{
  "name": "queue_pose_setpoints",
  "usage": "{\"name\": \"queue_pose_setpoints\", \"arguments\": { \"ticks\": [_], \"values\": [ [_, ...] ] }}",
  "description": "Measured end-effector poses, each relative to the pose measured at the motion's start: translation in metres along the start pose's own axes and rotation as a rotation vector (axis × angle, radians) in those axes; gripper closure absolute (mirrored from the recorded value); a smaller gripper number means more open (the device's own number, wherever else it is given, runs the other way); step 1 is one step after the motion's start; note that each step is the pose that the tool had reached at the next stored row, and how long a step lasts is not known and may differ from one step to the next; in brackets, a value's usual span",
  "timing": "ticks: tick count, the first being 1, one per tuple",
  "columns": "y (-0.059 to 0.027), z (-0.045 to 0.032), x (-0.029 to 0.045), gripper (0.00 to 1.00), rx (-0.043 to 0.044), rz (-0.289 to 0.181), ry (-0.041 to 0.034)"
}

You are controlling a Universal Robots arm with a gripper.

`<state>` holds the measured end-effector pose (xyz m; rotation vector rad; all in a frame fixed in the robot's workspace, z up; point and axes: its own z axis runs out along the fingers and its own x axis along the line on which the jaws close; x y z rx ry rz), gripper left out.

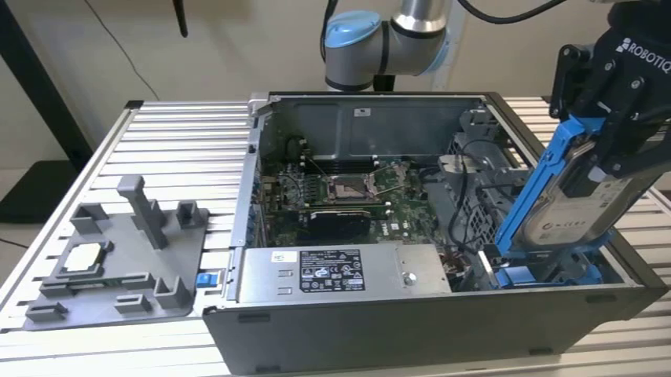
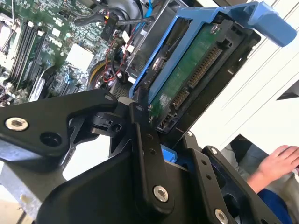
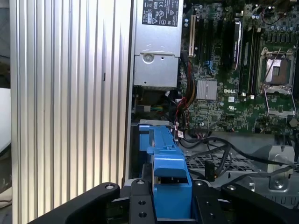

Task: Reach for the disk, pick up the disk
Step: 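Pick up the disk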

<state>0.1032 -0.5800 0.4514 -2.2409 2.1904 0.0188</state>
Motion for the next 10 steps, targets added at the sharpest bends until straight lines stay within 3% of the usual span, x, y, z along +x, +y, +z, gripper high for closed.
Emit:
{"name": "queue_pose_setpoints", "arguments": {
  "ticks": [10],
  "values": [
    [-0.0013, 0.0163, 0.0001, 1.0, -0.0007, -0.037, 0.0]
  ]
}}
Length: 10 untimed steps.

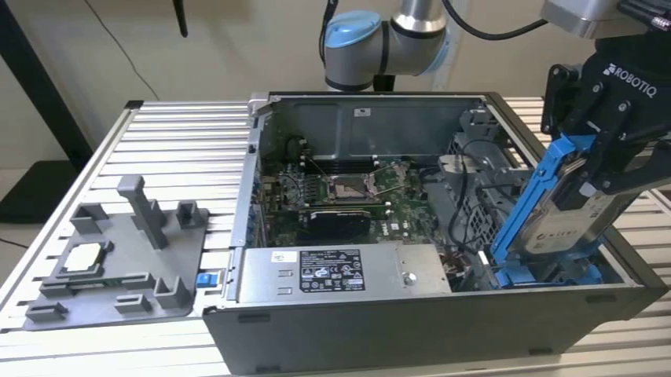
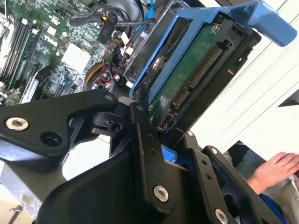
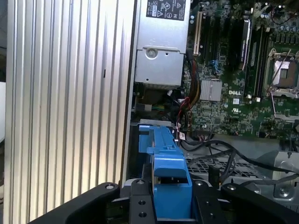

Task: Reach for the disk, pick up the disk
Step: 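Pick up the disk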

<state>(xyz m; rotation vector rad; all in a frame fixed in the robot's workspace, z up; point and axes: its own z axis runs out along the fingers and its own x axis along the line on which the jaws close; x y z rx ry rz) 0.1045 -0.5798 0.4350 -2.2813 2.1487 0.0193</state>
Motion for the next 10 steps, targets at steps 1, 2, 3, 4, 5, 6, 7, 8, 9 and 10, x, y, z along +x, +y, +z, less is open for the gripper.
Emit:
{"name": "queue_pose_setpoints", "arguments": {
  "ticks": [1, 2, 3, 4, 5, 6, 7, 8, 9, 10],
  "values": [
    [0.0, -0.0001, 0.0, 1.0, 0.0, 0.0, 0.0003],
    [0.0, -0.0001, 0.0, 1.0, -0.0001, 0.0, 0.0005],
    [0.0, 0.0, 0.0, 1.0, -0.0001, 0.0, 0.0006],
    [0.0, 0.0, 0.0, 1.0, -0.0001, 0.0, 0.0007],
    [0.0, 0.0, 0.0, 1.0, -0.0001, 0.0, 0.0008],
    [0.0, 0.0, 0.0, 1.0, -0.0001, 0.0, 0.0011],
    [0.0, 0.0, 0.0, 1.0, -0.0001, 0.0, 0.0014],
    [0.0, 0.0001, 0.0, 1.0, -0.0001, 0.0, 0.0016],
    [0.0, 0.0001, 0.0, 1.0, -0.0001, 0.0, 0.0018],
    [0.0, 0.0001, 0.0, 1.0, -0.0002, 0.0, 0.002]
  ]
}}
